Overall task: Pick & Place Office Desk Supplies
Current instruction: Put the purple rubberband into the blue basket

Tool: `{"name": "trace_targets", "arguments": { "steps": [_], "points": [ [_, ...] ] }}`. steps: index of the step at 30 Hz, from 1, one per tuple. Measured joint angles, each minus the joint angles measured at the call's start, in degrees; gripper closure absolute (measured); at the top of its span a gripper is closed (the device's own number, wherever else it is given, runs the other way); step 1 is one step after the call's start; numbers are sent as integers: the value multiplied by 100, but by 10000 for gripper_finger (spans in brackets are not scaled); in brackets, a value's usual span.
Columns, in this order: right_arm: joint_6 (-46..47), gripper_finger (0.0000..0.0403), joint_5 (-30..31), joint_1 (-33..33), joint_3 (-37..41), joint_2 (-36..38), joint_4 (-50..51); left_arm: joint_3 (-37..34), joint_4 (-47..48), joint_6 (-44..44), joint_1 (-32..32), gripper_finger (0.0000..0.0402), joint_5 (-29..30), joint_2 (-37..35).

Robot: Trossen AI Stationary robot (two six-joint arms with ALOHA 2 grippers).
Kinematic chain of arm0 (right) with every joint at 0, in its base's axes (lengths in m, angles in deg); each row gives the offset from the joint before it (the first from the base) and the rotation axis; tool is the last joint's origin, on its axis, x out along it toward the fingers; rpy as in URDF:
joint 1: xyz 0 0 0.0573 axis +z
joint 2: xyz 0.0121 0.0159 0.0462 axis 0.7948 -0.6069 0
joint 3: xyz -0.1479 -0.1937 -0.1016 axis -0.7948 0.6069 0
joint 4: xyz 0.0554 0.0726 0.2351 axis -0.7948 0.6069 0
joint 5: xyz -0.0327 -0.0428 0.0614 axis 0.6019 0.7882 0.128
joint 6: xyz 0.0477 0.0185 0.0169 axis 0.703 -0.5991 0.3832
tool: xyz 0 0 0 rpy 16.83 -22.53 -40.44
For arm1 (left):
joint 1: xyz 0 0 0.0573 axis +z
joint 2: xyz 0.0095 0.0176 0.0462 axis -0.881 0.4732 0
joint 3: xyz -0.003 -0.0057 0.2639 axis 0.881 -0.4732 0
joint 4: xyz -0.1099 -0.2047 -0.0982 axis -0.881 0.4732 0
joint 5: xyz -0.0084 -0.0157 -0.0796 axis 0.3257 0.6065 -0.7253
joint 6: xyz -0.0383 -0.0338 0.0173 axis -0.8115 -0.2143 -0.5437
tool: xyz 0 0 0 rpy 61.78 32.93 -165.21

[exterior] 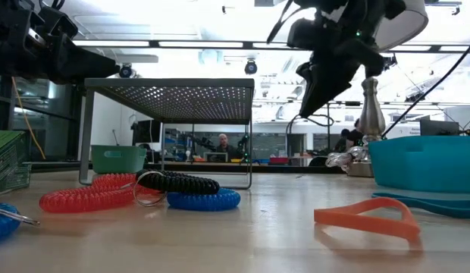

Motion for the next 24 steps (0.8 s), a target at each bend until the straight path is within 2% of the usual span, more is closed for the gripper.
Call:
{"name": "trace_targets", "arguments": {
  "steps": [8,14,24],
  "points": [
    [299,401,4,329,-1,315,177,0,-1,0,1,323,1,0],
    [559,401,6,831,-7,860,270,0,-1,0,0,323,0,0],
    [1638,401,645,2067,-11,1674,966,0,0,0,0,323,1,0]
  ]
}}
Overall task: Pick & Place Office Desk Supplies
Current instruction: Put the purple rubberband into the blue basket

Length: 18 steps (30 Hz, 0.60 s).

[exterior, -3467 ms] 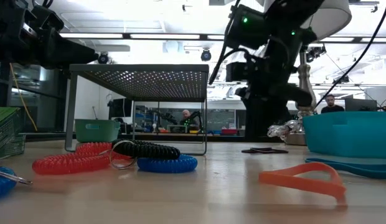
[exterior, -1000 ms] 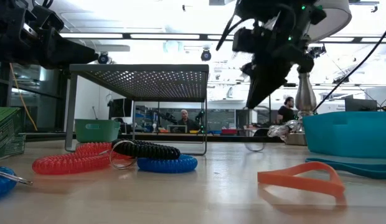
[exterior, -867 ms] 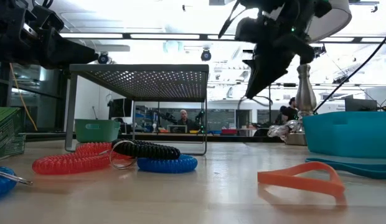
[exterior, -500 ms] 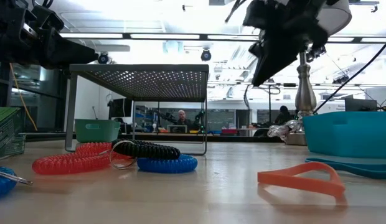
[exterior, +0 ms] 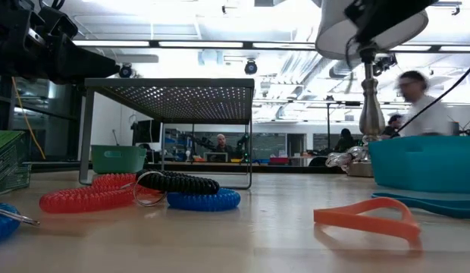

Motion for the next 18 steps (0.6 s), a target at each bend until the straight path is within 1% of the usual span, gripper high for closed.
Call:
{"name": "trace_targets", "arguments": {
  "steps": [5,11,18],
  "points": [
    [794,401,58,786,-2,274,279,0,0,0,2,323,0,0],
    [1870,401,61,1726,2,316,803,0,-1,0,0,323,-2,0],
    [2956,401,52,2898,2,303,968,0,0,0,2,323,0,0]
  ]
}}
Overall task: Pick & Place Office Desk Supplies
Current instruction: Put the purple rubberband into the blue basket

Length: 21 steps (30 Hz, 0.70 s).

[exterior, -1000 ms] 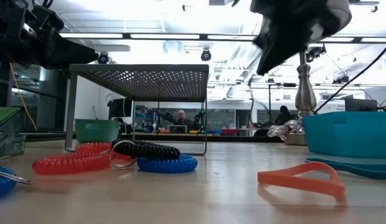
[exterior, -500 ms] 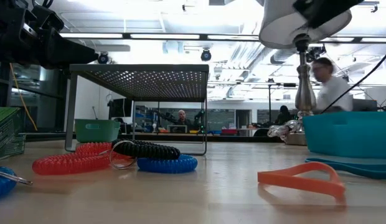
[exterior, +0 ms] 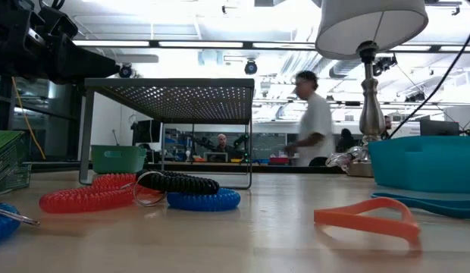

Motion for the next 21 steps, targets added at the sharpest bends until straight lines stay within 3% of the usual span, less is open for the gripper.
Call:
{"name": "trace_targets", "arguments": {
  "steps": [13,21],
  "points": [
    [2298,401,7,1875,0,-219,215,0,0,0,-2,323,-2,0],
    [3194,401,6,2525,0,-849,211,0,0,0,0,323,0,0]
  ]
}}
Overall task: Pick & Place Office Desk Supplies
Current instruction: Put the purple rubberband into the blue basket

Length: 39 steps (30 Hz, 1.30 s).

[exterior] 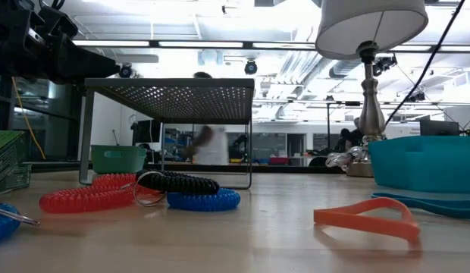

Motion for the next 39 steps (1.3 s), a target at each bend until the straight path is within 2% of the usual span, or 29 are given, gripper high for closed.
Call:
{"name": "trace_targets", "arguments": {
  "steps": [10,32,39],
  "points": [
    [271,401,-205,104,2,-804,-39,0,0,0,-2,323,0,0],
    [252,400,-92,102,2,-809,-44,0,-1,0,0,323,-1,0],
    [118,368,-1,56,2,-809,-83,0,0,0,-1,323,-1,-2]
  ]
}}
